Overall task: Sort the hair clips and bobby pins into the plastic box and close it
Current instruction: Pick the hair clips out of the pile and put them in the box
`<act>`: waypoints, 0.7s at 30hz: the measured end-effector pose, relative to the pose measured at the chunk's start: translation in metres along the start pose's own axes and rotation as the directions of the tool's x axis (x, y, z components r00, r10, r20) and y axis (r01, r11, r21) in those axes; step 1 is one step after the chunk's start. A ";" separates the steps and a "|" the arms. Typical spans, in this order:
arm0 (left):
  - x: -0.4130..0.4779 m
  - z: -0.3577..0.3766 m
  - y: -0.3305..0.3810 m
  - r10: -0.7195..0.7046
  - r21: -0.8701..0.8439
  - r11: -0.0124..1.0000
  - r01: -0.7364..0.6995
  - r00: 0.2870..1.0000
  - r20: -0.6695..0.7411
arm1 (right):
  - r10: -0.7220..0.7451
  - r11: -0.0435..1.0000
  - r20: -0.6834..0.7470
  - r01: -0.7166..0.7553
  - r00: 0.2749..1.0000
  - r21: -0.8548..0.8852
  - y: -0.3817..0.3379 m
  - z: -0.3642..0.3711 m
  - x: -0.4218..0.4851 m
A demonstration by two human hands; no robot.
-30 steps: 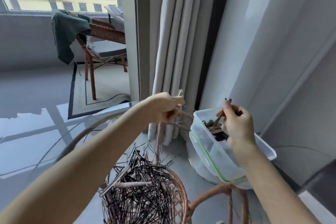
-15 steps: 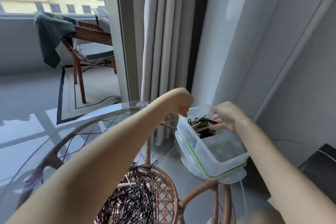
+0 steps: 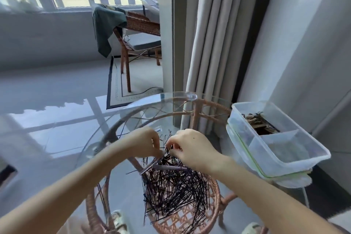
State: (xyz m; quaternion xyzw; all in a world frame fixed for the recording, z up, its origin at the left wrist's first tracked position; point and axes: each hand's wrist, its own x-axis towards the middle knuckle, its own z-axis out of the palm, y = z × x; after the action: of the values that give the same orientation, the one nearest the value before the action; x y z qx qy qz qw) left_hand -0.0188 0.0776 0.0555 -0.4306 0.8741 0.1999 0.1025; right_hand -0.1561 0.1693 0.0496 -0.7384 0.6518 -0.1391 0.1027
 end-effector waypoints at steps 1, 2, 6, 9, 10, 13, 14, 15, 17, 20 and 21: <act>-0.005 0.008 -0.003 -0.004 0.028 1.000 0.005 1.000 -0.014 | -0.012 0.999 0.033 0.014 0.999 -0.043 -0.003 0.006 0.003; -0.007 0.015 -0.005 -0.001 0.043 0.999 0.003 0.999 -0.032 | -0.019 0.996 0.061 0.024 0.998 -0.082 -0.006 0.011 0.005; -0.007 0.026 -0.005 0.008 -0.033 0.999 -0.010 0.996 -0.085 | 0.000 0.965 0.142 0.037 0.990 -0.261 -0.014 0.028 0.003; -0.004 0.026 -0.002 0.018 -0.001 1.000 -0.018 0.996 -0.085 | 0.018 0.974 0.118 0.009 0.993 -0.224 -0.014 0.029 -0.001; -0.003 0.027 0.000 0.018 0.016 1.000 -0.017 0.996 -0.086 | 0.019 0.980 0.103 0.001 0.994 -0.197 -0.014 0.028 -0.004; -0.004 0.025 -0.002 0.014 -0.025 1.000 -0.017 0.993 -0.118 | 0.061 0.995 0.011 -0.060 0.998 -0.079 -0.010 0.023 -0.016; -0.005 0.024 -0.004 0.001 -0.093 0.996 -0.012 0.992 -0.125 | 0.085 0.996 -0.031 -0.086 0.996 -0.036 -0.008 0.020 -0.021; -0.005 0.021 -0.007 -0.023 -0.199 0.980 -0.002 0.992 -0.120 | 0.127 0.991 -0.075 -0.124 0.989 0.043 -0.006 0.016 -0.024; -0.005 0.016 -0.012 -0.074 -0.409 0.912 0.023 0.991 -0.110 | 0.233 0.933 -0.110 -0.190 0.966 0.305 0.000 0.007 -0.029; 0.005 0.017 -0.010 -0.128 -0.487 0.872 0.041 0.981 -0.147 | 0.292 0.818 -0.093 -0.199 0.952 0.539 0.008 -0.002 -0.022; 0.009 0.020 -0.006 -0.144 -0.479 0.876 0.059 0.979 -0.142 | 0.306 0.804 -0.102 -0.200 0.947 0.560 0.010 -0.002 -0.018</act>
State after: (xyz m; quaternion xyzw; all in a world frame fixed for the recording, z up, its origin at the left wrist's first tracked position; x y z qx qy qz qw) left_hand -0.0195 0.0769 0.0324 -0.5035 0.7809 0.3627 -0.0715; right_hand -0.1679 0.1858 0.0472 -0.5686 0.6851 -0.3714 0.2634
